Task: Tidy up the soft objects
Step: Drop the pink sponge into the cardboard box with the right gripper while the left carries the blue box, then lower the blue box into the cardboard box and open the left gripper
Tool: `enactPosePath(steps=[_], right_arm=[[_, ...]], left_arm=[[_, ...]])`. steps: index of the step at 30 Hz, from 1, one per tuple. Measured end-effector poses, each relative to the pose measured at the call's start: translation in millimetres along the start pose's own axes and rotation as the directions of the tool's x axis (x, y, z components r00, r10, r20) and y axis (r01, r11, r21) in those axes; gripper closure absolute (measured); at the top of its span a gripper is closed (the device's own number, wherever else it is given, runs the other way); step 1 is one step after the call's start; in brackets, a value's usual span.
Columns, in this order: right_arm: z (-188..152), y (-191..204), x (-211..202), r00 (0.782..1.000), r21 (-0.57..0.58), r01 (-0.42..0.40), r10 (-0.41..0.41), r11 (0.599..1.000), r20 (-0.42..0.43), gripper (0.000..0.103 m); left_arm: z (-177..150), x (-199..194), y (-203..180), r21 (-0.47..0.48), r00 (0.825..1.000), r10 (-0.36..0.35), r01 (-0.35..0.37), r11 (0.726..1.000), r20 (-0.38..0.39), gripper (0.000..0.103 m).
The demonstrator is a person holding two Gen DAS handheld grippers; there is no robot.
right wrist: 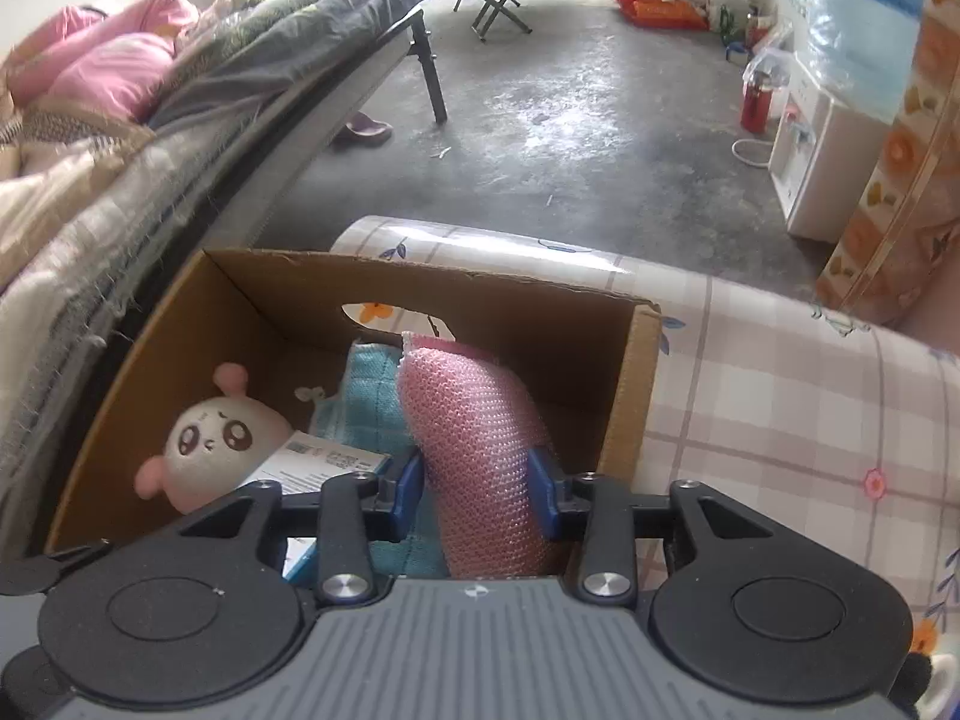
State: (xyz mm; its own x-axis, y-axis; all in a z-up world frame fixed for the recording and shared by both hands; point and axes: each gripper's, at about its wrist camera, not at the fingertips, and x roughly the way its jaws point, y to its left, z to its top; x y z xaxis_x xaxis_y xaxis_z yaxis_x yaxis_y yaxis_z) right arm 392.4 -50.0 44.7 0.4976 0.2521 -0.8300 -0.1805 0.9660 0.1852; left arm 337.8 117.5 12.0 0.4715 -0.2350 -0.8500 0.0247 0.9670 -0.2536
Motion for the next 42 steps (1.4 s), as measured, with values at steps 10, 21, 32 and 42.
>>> enactPosePath(steps=[10, 21, 32, 42], right_arm=[[-4.3, -3.2, -14.9, 0.999, 0.014, 0.020, -0.021, 1.000, 0.033, 0.060], [-62.1, -55.0, -130.8, 0.946, 0.079, -0.266, 0.244, 0.961, 0.215, 0.060], [-204.0, -89.3, -184.7, 0.851, 0.055, -0.485, 0.456, 0.873, 0.259, 0.060], [-242.3, -100.0, -177.4, 0.878, 0.085, -0.435, 0.402, 0.896, 0.259, 0.050]], left_arm=[[-3.2, -12.7, 4.3, -0.025, 1.000, 0.002, -0.002, 1.000, 0.008, 0.030], [-19.1, -70.8, 3.4, 0.020, 0.996, 0.071, -0.072, 0.997, 0.049, 0.030], [-43.9, -45.5, 28.2, 0.096, 0.952, 0.296, -0.288, 0.953, -0.079, 0.029], [-41.1, 3.0, 17.9, 0.247, 0.899, 0.438, -0.420, 0.873, -0.019, 0.016]])
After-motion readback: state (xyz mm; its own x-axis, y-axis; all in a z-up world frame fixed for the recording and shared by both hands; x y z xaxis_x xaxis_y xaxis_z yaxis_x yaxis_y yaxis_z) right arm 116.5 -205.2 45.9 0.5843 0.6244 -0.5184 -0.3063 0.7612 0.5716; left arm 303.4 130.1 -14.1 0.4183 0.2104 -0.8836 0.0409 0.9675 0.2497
